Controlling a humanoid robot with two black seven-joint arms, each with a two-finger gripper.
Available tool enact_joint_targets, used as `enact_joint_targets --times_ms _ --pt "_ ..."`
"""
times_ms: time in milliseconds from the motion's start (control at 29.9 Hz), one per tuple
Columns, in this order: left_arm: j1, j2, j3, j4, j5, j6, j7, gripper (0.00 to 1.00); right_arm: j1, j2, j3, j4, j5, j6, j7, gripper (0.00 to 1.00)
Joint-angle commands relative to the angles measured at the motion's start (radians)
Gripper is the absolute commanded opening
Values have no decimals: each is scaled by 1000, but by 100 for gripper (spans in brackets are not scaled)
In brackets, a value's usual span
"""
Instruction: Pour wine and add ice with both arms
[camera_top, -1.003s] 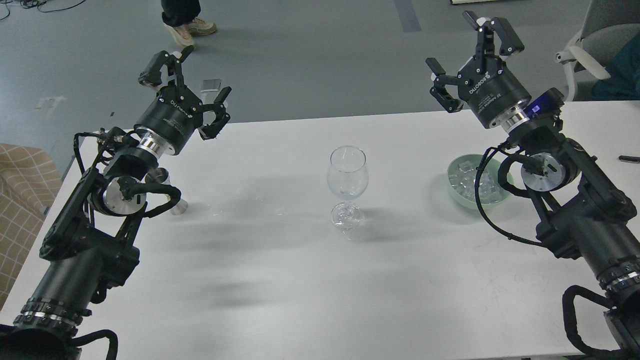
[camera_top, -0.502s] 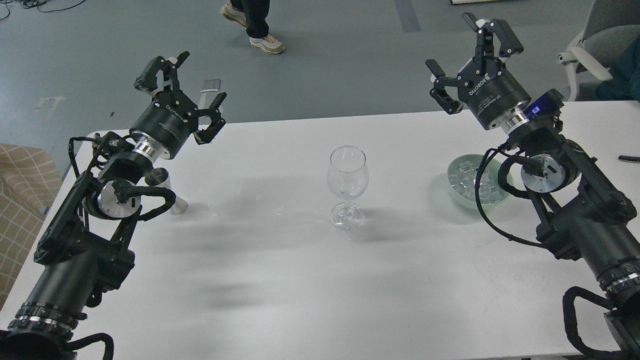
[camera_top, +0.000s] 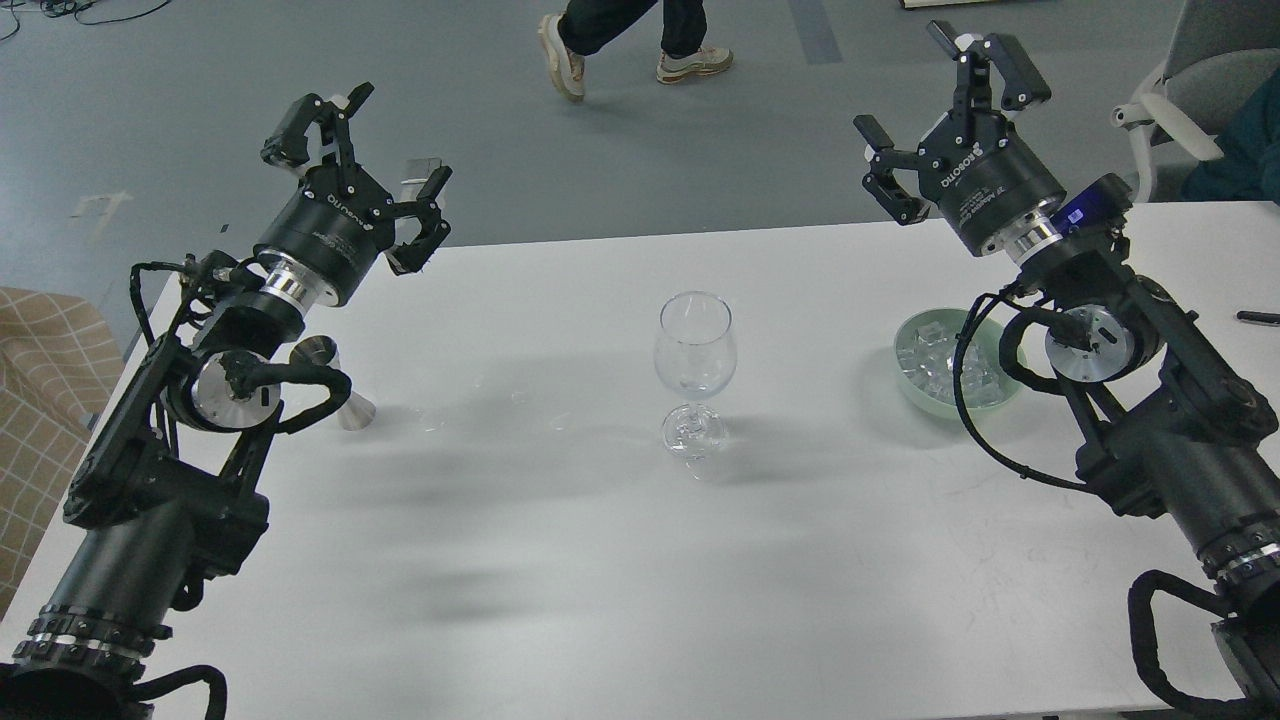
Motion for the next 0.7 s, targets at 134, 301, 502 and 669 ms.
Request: enact_joint_targets --times_ms 134,301,502,669 --pt "8 6 0 -7 -1 27 3 97 5 0 -4 0 0 0 -2 100" --pt "8 4 0 -8 -1 32 5 97 5 0 -5 0 0 0 -2 100" --pt "11 3 0 -7 -3 32 3 97 4 -1 -5 -2 0 0 -2 100" --pt "16 0 0 -7 -3 32 2 97 2 -1 -5 0 0 0 -2 100"
